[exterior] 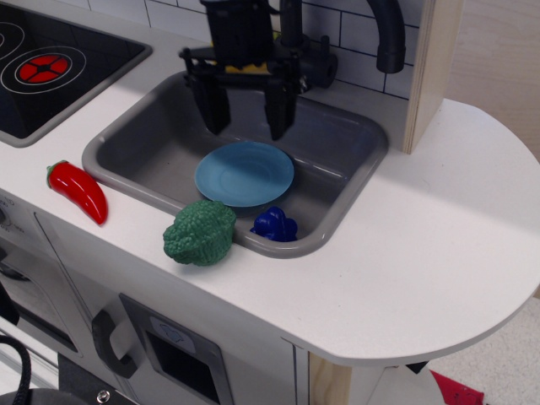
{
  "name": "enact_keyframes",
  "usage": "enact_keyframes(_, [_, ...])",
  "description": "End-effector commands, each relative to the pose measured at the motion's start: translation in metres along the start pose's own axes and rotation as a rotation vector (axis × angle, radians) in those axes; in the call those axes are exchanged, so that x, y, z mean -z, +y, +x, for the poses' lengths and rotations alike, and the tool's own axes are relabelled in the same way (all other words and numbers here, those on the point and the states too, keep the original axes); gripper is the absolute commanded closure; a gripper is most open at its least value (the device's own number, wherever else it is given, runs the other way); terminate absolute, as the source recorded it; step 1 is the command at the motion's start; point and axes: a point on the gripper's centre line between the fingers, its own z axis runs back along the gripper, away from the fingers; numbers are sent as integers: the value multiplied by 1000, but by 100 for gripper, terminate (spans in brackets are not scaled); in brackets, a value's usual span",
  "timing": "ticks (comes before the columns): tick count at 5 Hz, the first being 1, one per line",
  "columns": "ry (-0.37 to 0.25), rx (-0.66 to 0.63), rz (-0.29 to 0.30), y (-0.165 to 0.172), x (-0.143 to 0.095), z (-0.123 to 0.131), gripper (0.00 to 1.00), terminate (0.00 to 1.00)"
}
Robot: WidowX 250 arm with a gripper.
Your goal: Take blueberries off plate sink
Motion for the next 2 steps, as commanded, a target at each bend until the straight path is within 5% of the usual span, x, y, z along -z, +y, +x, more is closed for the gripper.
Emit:
enact_keyframes(1, [-168, 21, 120, 6, -34, -1, 0, 0])
enact_keyframes(2, [-168, 21, 120, 6, -34, -1, 0, 100])
